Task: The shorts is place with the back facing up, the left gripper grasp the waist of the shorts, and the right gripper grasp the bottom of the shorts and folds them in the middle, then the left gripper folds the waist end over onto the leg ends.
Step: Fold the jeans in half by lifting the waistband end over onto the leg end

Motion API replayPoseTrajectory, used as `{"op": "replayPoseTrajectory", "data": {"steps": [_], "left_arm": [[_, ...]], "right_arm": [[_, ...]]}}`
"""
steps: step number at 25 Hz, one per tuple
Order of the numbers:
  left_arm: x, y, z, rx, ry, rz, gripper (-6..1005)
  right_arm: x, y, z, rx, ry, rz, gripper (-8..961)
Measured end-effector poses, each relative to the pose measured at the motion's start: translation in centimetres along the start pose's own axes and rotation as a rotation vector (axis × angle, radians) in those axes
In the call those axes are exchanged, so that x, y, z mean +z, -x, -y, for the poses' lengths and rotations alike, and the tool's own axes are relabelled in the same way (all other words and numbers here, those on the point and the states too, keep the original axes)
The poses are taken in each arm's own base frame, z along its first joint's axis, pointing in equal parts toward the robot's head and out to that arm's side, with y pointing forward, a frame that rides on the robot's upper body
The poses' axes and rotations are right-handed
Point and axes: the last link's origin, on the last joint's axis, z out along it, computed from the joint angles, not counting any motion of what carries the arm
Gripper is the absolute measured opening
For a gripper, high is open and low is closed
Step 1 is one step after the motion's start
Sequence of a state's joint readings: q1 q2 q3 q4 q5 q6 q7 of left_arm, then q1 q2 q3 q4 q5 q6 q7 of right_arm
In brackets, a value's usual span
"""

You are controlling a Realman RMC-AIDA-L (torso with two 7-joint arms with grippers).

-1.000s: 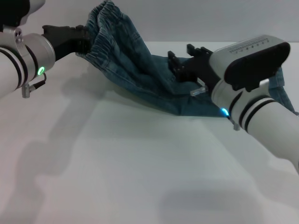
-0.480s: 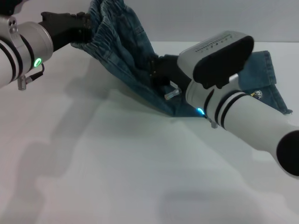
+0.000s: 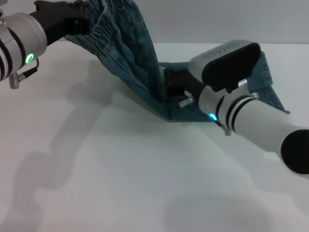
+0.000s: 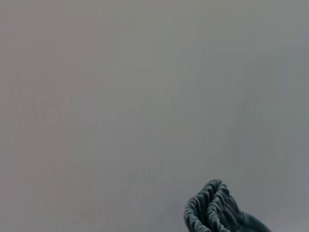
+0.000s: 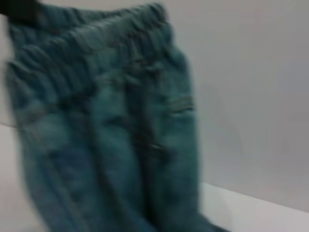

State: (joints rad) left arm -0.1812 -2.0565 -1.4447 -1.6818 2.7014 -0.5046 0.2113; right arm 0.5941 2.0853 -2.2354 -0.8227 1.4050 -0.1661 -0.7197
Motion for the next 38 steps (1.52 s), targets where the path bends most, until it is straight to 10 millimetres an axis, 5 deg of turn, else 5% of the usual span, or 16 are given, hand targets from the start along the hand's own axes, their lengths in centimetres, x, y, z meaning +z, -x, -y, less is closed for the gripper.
{"op": "replayPoseTrajectory", "data": {"steps": [9, 20, 30, 38], "left_arm": [[-0.7, -0.2, -0.2, 0.022, 0.002, -0.012, 43], [-0.7, -0.8, -1.9, 0.037, 0.050, -0.029, 43], [-0.9, -1.5, -4.3, 0.048, 0.115, -0.054, 44], [-1.8, -2.9, -7.0, 0.068, 0.190, -0.104, 44]], "right_arm": [[0.7, 0.3, 4.1, -0.026, -0.135, 0.010, -2], [-0.6, 1.3, -1.2, -0.037, 0.011, 0.082, -2], [-0.7, 1.0, -2.9, -0.037, 0.073, 0.061, -2], [-0.1, 0.8, -1.8, -0.053, 0.041, 0.053, -2]]}}
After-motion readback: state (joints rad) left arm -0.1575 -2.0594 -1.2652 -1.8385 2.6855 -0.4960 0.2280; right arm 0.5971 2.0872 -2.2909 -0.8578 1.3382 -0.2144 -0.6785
